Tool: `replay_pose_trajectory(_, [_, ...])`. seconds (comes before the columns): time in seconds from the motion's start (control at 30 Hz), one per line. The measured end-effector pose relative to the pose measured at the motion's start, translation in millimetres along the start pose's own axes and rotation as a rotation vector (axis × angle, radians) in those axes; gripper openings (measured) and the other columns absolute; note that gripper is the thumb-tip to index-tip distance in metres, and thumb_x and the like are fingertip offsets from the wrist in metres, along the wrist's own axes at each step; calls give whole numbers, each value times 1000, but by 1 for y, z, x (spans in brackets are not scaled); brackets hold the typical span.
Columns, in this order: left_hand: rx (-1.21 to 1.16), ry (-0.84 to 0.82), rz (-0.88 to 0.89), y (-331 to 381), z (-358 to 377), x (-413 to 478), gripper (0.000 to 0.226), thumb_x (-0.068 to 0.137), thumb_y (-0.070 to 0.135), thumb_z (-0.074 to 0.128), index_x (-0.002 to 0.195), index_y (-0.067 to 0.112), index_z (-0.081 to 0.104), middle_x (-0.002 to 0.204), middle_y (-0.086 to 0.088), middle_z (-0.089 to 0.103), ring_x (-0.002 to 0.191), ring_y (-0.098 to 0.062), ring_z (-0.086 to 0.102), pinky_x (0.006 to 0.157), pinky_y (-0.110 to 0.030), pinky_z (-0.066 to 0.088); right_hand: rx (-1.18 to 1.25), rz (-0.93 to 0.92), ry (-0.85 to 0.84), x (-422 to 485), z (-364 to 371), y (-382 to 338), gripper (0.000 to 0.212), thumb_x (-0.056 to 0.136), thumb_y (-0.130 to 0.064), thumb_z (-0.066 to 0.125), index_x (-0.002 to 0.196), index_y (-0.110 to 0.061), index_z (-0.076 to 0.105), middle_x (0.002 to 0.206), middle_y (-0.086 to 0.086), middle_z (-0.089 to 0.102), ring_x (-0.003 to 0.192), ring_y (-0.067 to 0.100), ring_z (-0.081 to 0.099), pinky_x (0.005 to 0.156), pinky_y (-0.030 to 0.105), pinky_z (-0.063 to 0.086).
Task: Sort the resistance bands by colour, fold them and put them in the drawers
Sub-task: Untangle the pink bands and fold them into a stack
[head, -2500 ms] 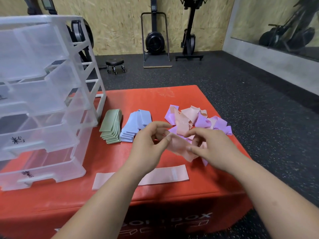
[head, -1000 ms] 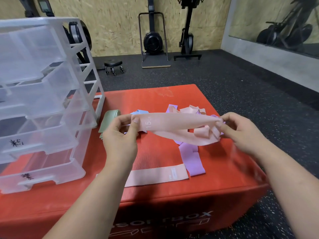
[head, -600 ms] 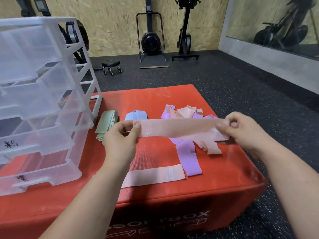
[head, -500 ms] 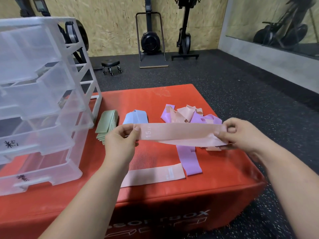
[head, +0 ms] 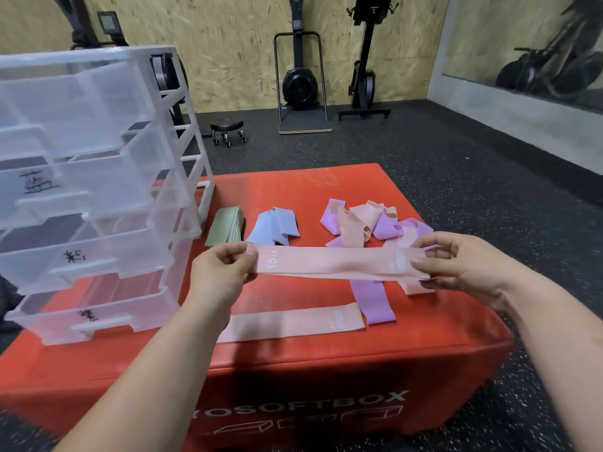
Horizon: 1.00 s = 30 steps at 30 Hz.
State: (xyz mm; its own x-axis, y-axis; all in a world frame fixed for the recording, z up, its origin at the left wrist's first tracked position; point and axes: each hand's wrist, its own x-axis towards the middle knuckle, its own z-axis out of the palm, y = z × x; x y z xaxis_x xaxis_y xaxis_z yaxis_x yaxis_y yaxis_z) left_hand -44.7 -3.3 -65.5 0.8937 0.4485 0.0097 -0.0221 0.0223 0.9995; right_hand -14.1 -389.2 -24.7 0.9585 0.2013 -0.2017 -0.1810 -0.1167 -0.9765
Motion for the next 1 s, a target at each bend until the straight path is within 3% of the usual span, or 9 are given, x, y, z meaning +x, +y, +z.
replay_pose_trajectory(0.17, [32,41,8,-8,-27,-7,18,92,14,83,106,9,73,68,2,65,67,-12,66,66,-30,58,-24,18,28,-4,18,3,32,84,-3,81,114,-11,73,76,5,65,68,20,68,67,30,63])
replay_pose_trajectory(0.4, [220,52,-13,-25,-72,-23,12,92,3,79,98,7,69,64,-4,66,62,-21,63,63,-34,53,-143,-14,19,3,61,23,21,92,-10,77,112,-16,74,83,7,65,76,14,64,76,34,65])
replay_pose_trajectory(0.5, [445,54,47,-29,-90,-30,13,83,16,82,89,19,71,69,1,72,59,-21,66,62,-40,57,-213,-42,34,10,78,37,22,91,-6,78,111,-13,73,84,13,56,74,17,63,69,32,63])
replay_pose_trajectory(0.67, [777,92,211,-32,-105,-38,16,84,23,83,86,25,67,75,8,72,70,-6,67,62,-19,44,-474,-139,139,18,96,58,22,84,-17,83,101,-28,75,71,4,71,65,20,70,71,40,61])
replay_pose_trajectory(0.73, [817,73,252,-37,-106,-40,16,85,20,81,91,24,67,76,10,70,70,-4,65,63,-20,46,-596,-176,165,19,102,64,24,80,-18,83,96,-31,72,74,2,73,60,17,67,68,36,58])
replay_pose_trajectory(0.9, [1067,-16,340,-50,-109,-40,20,90,23,73,109,19,67,86,3,70,83,-30,69,72,-40,54,-931,-200,143,14,108,76,29,78,-26,85,101,-32,69,72,-7,68,69,7,64,74,33,54])
replay_pose_trajectory(1.0, [1138,-34,368,-49,-110,-39,22,94,24,68,115,19,65,97,0,67,91,-34,68,73,-42,54,-963,-214,122,12,107,73,31,79,-31,86,105,-31,71,77,-7,66,72,7,62,76,33,54])
